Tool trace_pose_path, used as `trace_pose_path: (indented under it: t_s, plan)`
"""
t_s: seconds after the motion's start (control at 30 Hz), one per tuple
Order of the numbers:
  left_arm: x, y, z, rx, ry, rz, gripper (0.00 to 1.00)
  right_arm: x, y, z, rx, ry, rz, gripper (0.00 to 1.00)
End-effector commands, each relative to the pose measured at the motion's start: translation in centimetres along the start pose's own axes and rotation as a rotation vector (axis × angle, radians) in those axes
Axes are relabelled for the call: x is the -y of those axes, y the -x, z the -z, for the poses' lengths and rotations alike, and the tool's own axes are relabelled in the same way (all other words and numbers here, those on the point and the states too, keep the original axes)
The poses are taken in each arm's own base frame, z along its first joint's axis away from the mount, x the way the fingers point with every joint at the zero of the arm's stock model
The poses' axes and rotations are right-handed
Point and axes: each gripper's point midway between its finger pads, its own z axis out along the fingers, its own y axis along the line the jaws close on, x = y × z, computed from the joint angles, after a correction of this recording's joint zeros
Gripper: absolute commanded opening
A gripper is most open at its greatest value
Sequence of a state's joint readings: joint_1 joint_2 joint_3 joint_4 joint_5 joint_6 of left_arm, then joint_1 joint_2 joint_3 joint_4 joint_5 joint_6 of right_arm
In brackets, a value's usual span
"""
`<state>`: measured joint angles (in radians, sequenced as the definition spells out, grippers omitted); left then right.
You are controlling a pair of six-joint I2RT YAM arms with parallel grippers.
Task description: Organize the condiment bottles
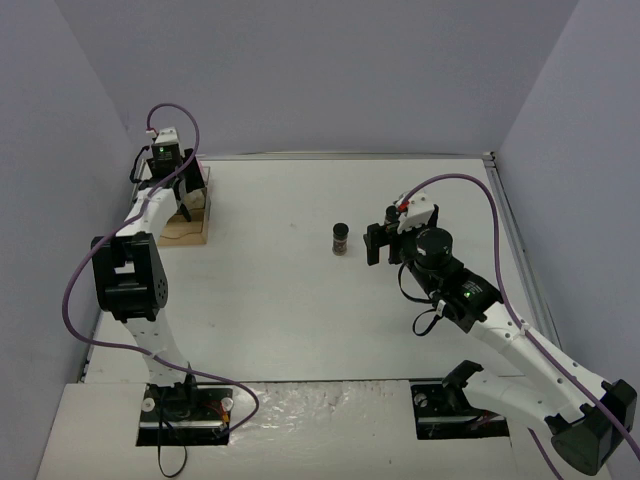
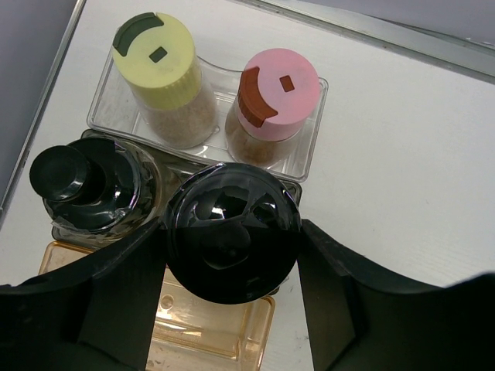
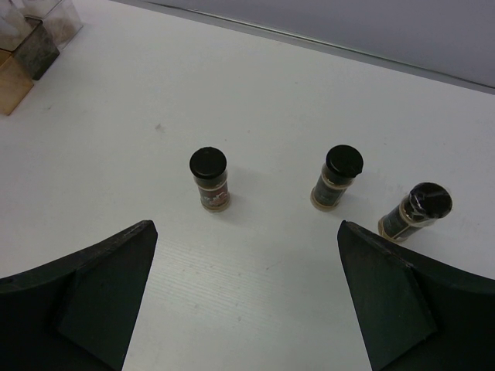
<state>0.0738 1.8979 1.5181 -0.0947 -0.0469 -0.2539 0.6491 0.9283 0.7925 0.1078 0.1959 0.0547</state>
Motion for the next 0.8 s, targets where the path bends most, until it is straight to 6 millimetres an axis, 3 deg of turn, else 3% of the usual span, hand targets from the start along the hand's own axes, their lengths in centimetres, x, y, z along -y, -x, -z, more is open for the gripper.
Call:
trace_pose_path:
  t_s: [0.0, 0.2, 0.53, 0.6, 0.77]
  plan:
    - [0.8, 5.3, 0.6, 0.163, -0.03, 0.01, 0.02, 0.2, 1.9, -0.2, 0.07, -0.022, -0.016, 1.0]
    - [0.6, 3.9, -0.2, 0.128, -0.021, 0.002, 0.21, 0.2, 1.7, -0.3, 0.066, -0.021, -0.015, 1.0]
    - [0.8, 2.8, -0.7, 0.102, -0.02, -0.014, 0.66, 0.2, 2.0, -0.2, 0.073, -0.018, -0.019, 1.0]
    - [0.7, 2.3, -0.1, 0.073, -0.016, -0.02, 0.79, 0.1, 2.1, -0.1, 0.076, -0.016, -0.021, 1.0]
    - [1.8, 3.1, 3.2, 0.075, -0.04, -0.008, 0.93, 0.0, 2.7, 0.2, 0.091, -0.006, -0.029, 1.0]
